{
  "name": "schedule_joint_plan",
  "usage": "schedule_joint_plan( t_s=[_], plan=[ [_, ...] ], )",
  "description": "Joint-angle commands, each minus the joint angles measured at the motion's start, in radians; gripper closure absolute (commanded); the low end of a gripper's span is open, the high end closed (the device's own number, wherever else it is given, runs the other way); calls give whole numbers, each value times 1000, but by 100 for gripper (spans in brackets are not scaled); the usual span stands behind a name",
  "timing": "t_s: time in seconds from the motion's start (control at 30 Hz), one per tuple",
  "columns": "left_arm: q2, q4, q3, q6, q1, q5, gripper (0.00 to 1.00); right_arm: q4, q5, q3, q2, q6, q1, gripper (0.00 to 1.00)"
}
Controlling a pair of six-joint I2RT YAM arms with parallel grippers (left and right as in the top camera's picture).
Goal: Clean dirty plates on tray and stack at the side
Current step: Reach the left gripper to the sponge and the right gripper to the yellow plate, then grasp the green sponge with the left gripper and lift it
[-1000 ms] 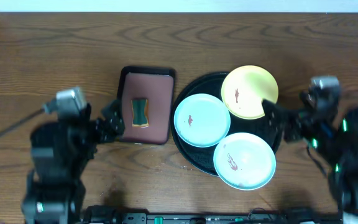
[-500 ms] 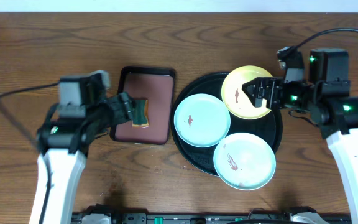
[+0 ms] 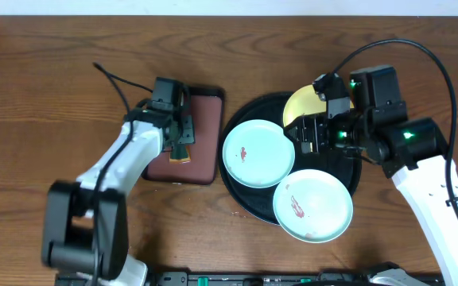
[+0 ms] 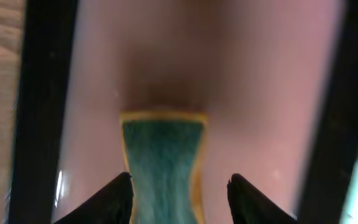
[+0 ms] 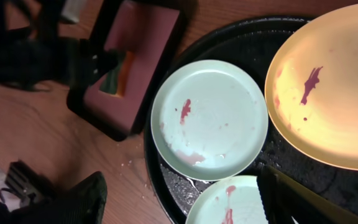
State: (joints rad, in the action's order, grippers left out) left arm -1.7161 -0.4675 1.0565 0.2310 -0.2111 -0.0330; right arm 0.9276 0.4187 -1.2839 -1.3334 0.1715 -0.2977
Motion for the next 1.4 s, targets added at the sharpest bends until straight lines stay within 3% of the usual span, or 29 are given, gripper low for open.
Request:
schedule_joint_plan(
  t_s=[0.0,0.1,0.13,0.33,0.37,0.4,0.43,0.57,0.7,0.8,0.93,1.1,1.23,1.33,1.37],
  plan=[
    [-87,43,13,-9,3,52,59,6,-29,-17,0,-8,-18,24],
    [-144,98,13,-6,3,43,80,6,-29,-17,0,-8,-18,24],
    [-151,104,13,-5,3,44,92,6,-29,-17,0,-7,-18,25],
    [-109,98,18,51,3,18,93,15,-29,-17,0,0,-18,27],
    [-87,85,24,51,3,18,83,20,-29,-17,0,0,-18,27],
    [-62,68,30,51,3,18,63,26,-29,-17,0,0,-18,27],
    [-36,52,35,51,3,18,51,32,-29,-17,0,0,-18,27],
    [92,-52,43,52,2,18,41,59,-29,-17,0,8,-18,28],
    [158,-187,41,88,2,18,42,63,-29,-17,0,19,-18,29],
    [142,-218,20,89,2,18,45,61,-30,-17,0,32,-18,29],
    [76,-141,-24,88,2,19,51,53,-30,-17,0,31,-18,28],
    [-19,-87,-24,89,2,-48,69,43,-31,-17,0,30,-18,27],
    [-79,-92,-24,89,2,-68,76,21,-71,-17,0,30,-18,26],
    [-117,-87,-24,89,2,-68,92,4,-100,-17,0,31,-18,25],
    [-129,-80,-24,89,2,-68,92,-3,-105,-17,0,31,-18,25]
  ],
)
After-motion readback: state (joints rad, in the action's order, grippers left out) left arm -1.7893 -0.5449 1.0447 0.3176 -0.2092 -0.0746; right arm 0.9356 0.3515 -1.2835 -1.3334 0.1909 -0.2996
